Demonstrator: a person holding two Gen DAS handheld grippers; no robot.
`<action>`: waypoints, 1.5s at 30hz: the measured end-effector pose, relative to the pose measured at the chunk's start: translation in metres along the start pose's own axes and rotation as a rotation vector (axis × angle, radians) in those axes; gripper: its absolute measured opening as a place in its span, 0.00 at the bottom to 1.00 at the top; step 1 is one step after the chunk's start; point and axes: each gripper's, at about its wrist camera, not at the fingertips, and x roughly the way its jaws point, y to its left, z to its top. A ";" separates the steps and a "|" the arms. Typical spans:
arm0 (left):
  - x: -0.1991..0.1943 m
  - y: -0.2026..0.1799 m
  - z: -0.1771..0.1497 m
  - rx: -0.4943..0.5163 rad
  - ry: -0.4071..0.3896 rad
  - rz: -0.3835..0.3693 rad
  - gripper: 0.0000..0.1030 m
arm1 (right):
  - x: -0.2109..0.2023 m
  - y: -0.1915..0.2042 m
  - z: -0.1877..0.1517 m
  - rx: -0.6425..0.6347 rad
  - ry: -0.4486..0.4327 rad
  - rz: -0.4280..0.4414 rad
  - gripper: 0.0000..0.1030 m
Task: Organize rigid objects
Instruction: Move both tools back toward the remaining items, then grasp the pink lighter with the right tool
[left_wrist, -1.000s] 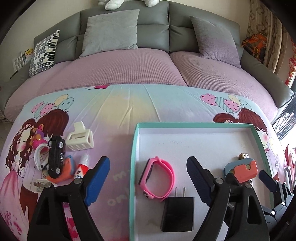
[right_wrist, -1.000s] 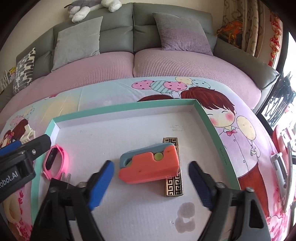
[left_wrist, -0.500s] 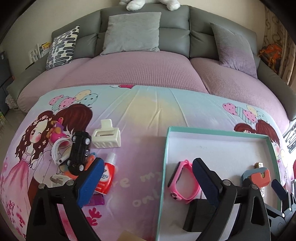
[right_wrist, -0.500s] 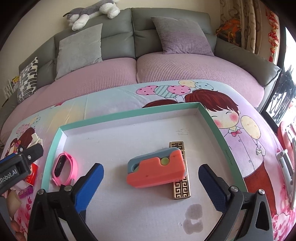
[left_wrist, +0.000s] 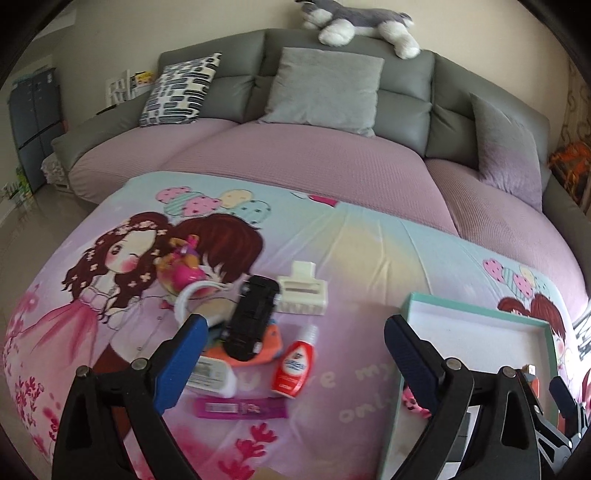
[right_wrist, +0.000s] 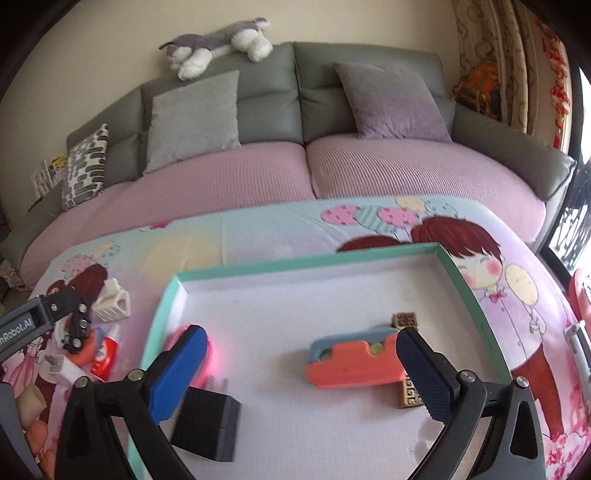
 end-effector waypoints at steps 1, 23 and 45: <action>-0.002 0.008 0.001 -0.014 -0.005 0.010 0.94 | -0.001 0.006 0.000 -0.007 -0.005 0.013 1.00; 0.002 0.138 -0.015 -0.192 0.048 0.207 0.94 | 0.004 0.154 -0.043 -0.269 0.064 0.328 1.00; 0.041 0.188 -0.040 -0.230 0.220 0.224 0.94 | 0.043 0.220 -0.088 -0.398 0.256 0.314 1.00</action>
